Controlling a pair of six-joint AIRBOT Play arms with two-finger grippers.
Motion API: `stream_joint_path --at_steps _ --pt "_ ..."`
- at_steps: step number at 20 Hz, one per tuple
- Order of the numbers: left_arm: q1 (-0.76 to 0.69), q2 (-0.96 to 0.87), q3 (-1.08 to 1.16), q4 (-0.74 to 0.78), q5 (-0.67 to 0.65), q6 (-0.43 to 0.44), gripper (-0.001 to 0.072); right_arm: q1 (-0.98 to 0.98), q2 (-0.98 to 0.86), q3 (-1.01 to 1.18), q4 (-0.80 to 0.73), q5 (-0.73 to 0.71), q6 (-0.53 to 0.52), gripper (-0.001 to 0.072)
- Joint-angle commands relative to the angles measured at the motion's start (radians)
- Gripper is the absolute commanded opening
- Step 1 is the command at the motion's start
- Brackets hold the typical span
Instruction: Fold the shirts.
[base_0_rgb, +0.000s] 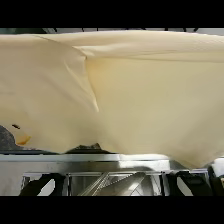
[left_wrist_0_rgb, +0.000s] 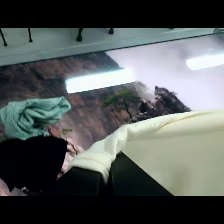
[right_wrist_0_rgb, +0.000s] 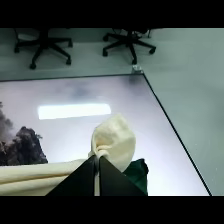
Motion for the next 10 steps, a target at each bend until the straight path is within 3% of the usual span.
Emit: stream_joint_path --at_steps 1,3,5,7,10 --pt "-0.013 -0.019 -0.217 0.069 -0.002 -0.021 0.0013 -0.002 -0.088 -0.066 -0.041 0.041 0.023 0.0021" --pt "-0.035 -0.004 -0.583 0.021 0.176 -0.018 0.0013 -0.002 -0.102 -0.277 -0.048 -0.046 0.089 0.0021" --pt "-0.09 -0.047 -0.81 0.016 0.338 0.005 0.0013 -0.002 -0.105 -0.56 -0.039 -0.264 0.183 0.0022" --pt "-0.161 -0.157 -0.883 0.034 0.462 0.059 0.0013 -0.002 -0.148 -0.816 0.018 -0.503 0.23 0.0022" --pt "-0.208 -0.391 -0.785 0.057 0.544 0.11 0.0013 0.001 -0.314 -0.929 0.116 -0.701 0.235 0.0022"
